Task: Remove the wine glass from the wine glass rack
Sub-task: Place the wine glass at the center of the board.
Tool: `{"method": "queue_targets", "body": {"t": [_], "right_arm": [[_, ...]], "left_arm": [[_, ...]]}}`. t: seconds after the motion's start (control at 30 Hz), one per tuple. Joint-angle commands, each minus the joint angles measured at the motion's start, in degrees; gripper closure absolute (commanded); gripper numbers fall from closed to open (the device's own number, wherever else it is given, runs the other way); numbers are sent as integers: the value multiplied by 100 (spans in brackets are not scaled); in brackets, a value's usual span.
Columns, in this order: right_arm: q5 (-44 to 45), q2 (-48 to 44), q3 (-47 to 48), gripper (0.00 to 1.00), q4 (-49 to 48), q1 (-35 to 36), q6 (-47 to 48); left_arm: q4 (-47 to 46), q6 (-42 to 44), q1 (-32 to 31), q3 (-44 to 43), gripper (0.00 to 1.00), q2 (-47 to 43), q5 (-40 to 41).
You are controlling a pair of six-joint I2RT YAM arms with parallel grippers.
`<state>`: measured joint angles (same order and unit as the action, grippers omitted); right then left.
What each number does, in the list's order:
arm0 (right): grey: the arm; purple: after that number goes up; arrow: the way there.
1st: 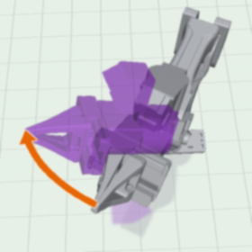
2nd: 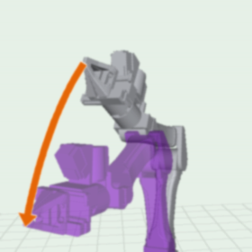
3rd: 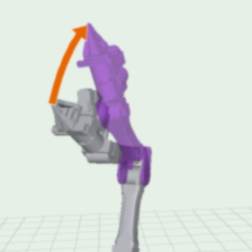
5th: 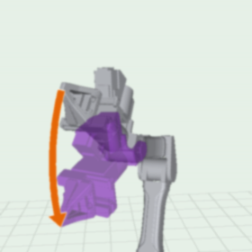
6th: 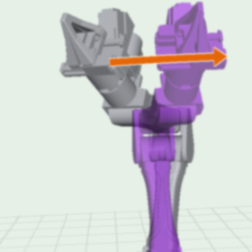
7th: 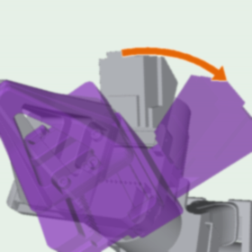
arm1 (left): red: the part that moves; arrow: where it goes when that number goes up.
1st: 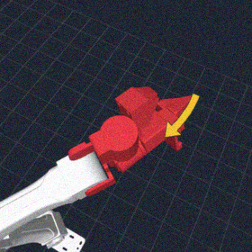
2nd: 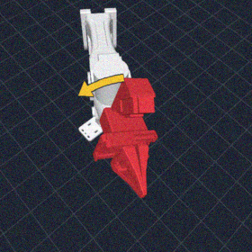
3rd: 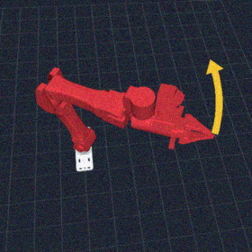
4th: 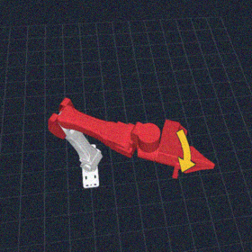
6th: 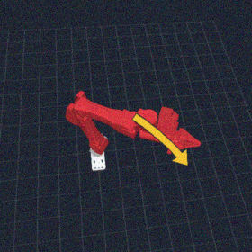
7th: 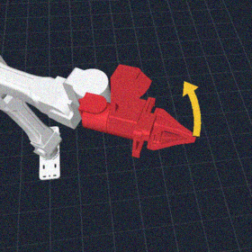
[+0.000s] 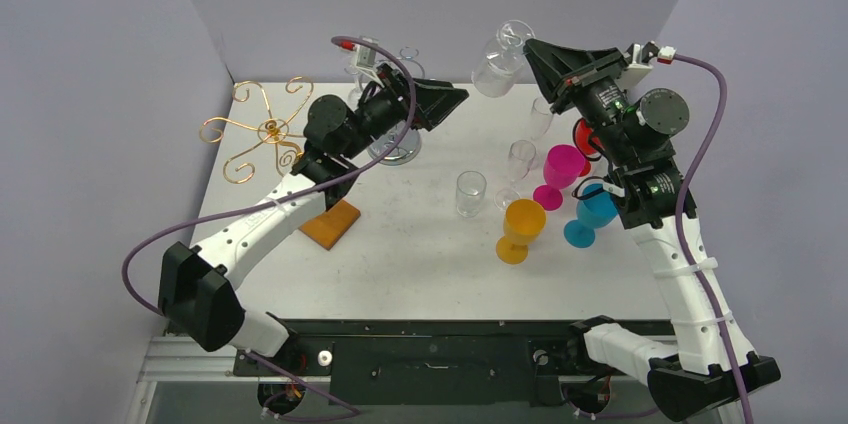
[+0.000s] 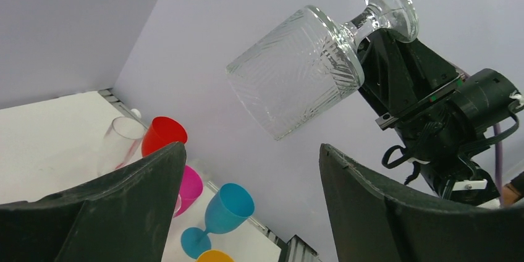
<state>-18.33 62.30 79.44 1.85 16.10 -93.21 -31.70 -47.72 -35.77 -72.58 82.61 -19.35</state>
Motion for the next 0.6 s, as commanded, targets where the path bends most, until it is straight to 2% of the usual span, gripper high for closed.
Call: {"method": "queue_targets", "body": {"t": [0.0,0.37,0.57], "right_arm": [[-86,-144,310,100,-1051,-21,-469],[-93,-81,153,100,-1638,90,-999],[-120,-32,58,100,-1886,137,-1199]], "left_arm": [[-1215,-519,35,-145,23,123,-376],[-2441,-1514,-10,-851,21,808,-655],[-3125,-2044,-137,-1236,28,1182,-756]]}}
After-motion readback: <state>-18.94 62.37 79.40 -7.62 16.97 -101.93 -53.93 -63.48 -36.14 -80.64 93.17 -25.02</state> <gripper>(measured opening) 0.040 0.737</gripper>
